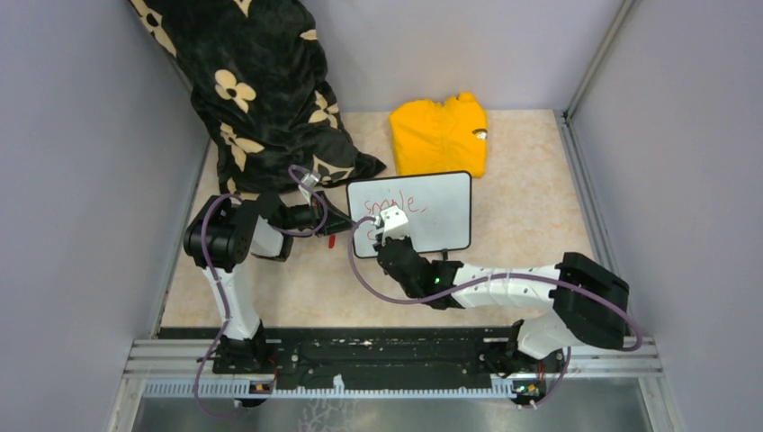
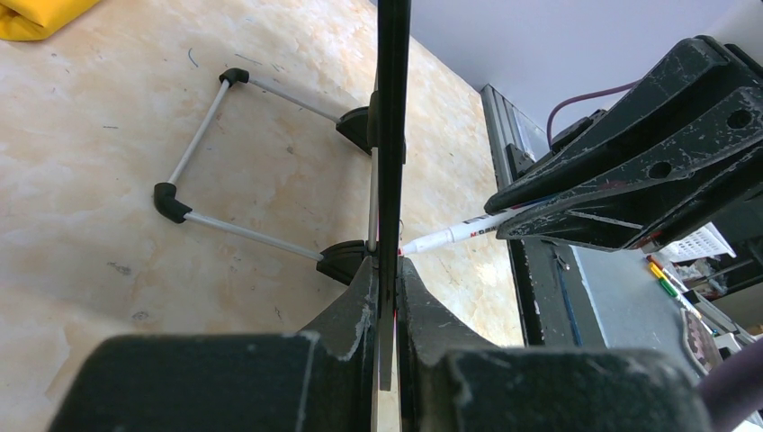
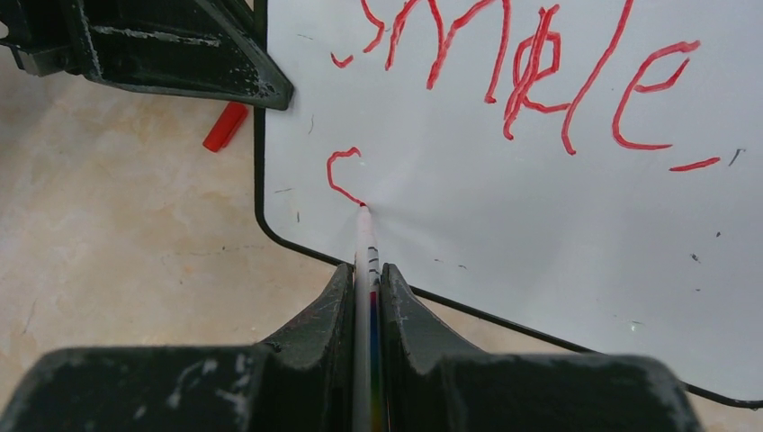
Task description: Write a sentence on the whiteboard
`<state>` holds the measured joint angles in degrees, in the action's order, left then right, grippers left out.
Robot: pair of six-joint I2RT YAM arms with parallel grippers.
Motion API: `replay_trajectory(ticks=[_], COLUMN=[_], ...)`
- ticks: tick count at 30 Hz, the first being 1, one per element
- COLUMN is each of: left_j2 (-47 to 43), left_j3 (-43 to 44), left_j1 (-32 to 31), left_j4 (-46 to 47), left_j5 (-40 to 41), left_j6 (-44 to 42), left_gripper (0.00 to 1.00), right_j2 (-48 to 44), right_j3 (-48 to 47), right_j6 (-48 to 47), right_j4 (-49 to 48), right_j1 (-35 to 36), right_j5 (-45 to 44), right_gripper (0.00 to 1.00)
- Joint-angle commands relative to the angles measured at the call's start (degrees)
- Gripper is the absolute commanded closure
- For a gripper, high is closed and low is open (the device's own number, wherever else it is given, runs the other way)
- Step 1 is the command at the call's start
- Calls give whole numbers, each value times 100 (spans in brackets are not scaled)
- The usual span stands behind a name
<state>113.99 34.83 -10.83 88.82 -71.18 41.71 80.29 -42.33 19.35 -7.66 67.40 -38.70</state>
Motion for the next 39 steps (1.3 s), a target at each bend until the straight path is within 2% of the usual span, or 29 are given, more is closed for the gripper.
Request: replay_trajectory(ticks=[1, 16, 39], left_j2=[-48, -53, -16], left_j3=[67, 67, 68], left_j1=[-42, -42, -42], left_j4=[547, 538, 532], left_j5=[-108, -107, -116], left_j6=[-88, -84, -96], left_gripper=[100, 100, 100], right_j2=[-220, 9, 461], right_j3=[96, 31, -592], right_j6=[123, 202, -172], right_j4=[4, -80, -376], right_j1=[19, 19, 19], right_j5=[-220, 258, 347], right_gripper=[100, 100, 100])
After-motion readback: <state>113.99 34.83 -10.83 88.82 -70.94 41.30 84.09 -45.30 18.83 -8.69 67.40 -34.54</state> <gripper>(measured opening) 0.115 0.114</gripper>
